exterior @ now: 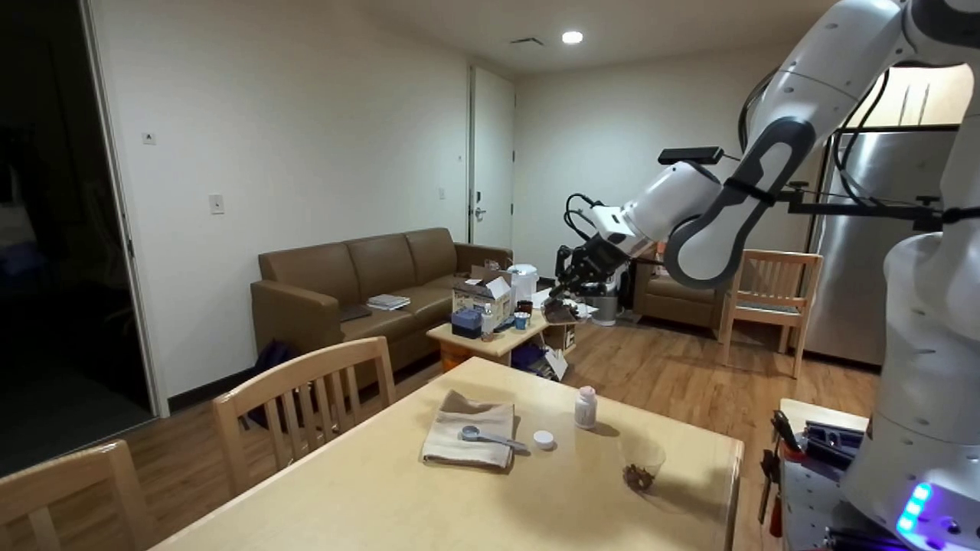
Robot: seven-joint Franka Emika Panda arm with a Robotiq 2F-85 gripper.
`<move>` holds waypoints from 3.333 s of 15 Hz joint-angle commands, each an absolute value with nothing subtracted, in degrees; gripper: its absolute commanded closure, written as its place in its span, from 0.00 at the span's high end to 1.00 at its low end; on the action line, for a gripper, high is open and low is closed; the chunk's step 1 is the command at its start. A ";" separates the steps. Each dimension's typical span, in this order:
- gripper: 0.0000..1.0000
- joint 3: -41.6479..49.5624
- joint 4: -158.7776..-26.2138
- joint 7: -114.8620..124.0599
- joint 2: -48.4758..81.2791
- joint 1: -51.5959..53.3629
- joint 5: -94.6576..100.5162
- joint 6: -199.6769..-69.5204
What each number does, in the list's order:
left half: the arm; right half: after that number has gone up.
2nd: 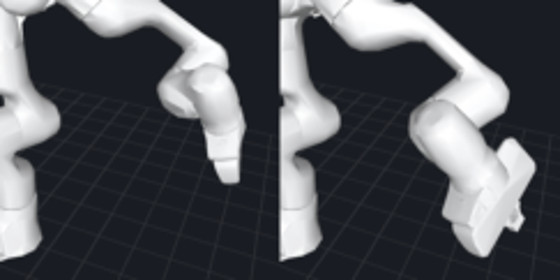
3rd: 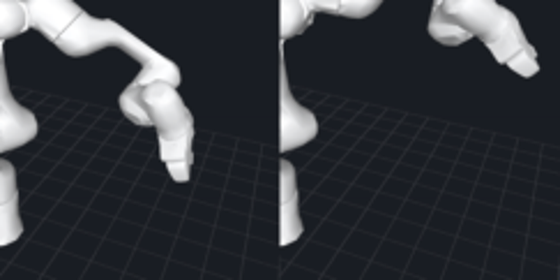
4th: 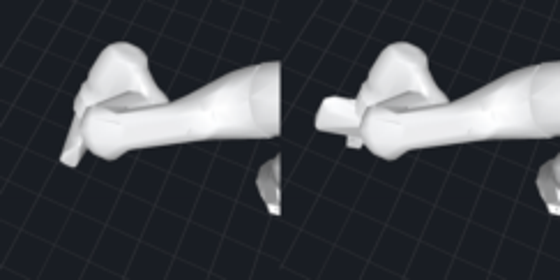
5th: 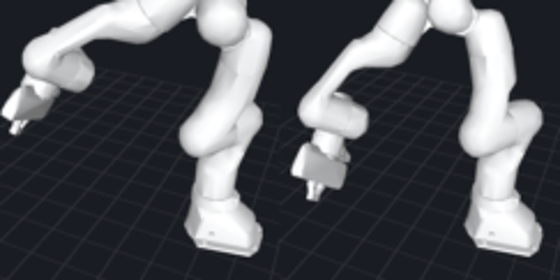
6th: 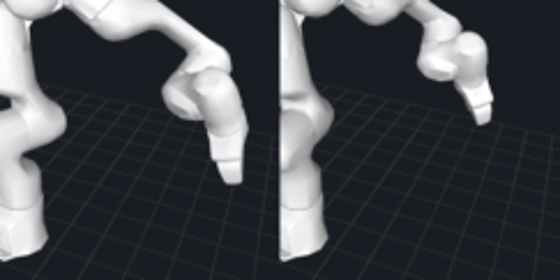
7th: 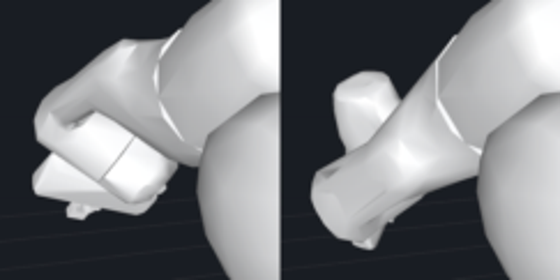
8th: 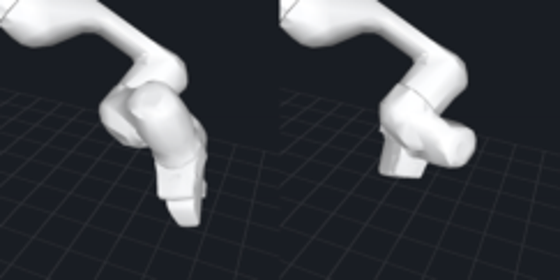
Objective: Pour some contents out of the left cup into the right cup
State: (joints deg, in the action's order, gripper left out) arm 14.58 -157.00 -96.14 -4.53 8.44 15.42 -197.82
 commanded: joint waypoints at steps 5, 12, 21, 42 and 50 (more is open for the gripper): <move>0.04 8.15 -156.88 -94.41 -4.48 1.65 17.34 -197.65; 0.04 5.32 -159.45 -94.87 -5.71 0.49 18.89 -198.07; 0.04 10.86 -159.23 -94.79 -4.95 0.73 28.25 -197.99; 0.03 28.34 -158.48 -95.70 -20.64 19.80 36.12 -197.97; 0.04 36.54 -158.31 -97.46 -25.44 24.69 36.04 -197.91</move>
State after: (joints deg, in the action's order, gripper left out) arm 36.61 -158.33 -97.50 -25.50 24.73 36.04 -197.91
